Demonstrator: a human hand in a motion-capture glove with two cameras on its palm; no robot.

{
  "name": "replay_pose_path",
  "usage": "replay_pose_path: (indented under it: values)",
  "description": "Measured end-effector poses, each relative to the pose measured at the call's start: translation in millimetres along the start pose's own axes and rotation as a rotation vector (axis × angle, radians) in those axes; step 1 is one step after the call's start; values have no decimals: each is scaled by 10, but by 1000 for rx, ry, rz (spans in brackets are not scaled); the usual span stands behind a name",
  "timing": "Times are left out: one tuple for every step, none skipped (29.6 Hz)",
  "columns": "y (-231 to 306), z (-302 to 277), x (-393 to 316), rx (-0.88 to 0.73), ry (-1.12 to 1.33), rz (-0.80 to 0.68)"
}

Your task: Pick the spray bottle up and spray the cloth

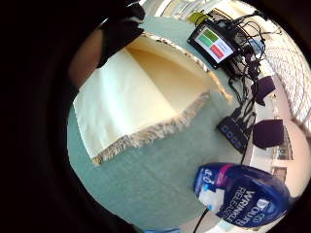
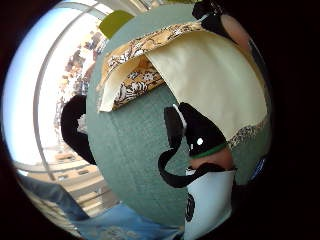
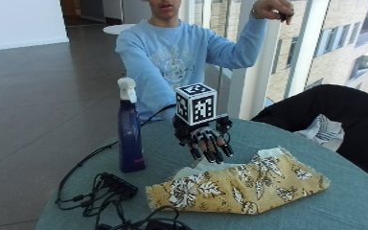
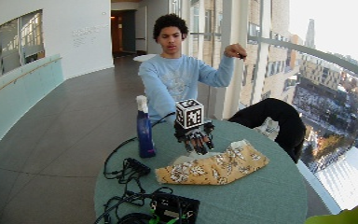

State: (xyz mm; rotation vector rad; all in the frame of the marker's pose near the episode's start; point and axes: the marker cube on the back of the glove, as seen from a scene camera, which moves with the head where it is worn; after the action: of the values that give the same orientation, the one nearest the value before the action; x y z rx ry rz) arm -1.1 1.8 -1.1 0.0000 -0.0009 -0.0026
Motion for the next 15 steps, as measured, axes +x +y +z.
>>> replay_pose_path:
  values:
    - [1, -4, -1, 1, 0, 0]
    - [2, -10, -1, 3, 0, -1]
    - [0, -17, 2, 5, -1, -2]
    - [-4, -23, 7, 8, -2, -2]
    - [-9, -27, 16, 8, -4, -1]
    - [-14, -30, 26, 8, -6, -1]
    - [-19, -30, 34, 6, -9, 0]
    - [-20, -28, 38, 5, -12, 0]
    - [-19, -25, 35, 5, -16, -1]
    - [-15, -22, 27, 7, -18, -3]
    - [-9, -22, 16, 9, -18, -5]
    - [-4, -25, 3, 12, -17, -9]
    - [1, -30, -9, 14, -14, -13]
    - [5, -37, -21, 13, -10, -17]
    - [9, -45, -30, 11, -5, -21]
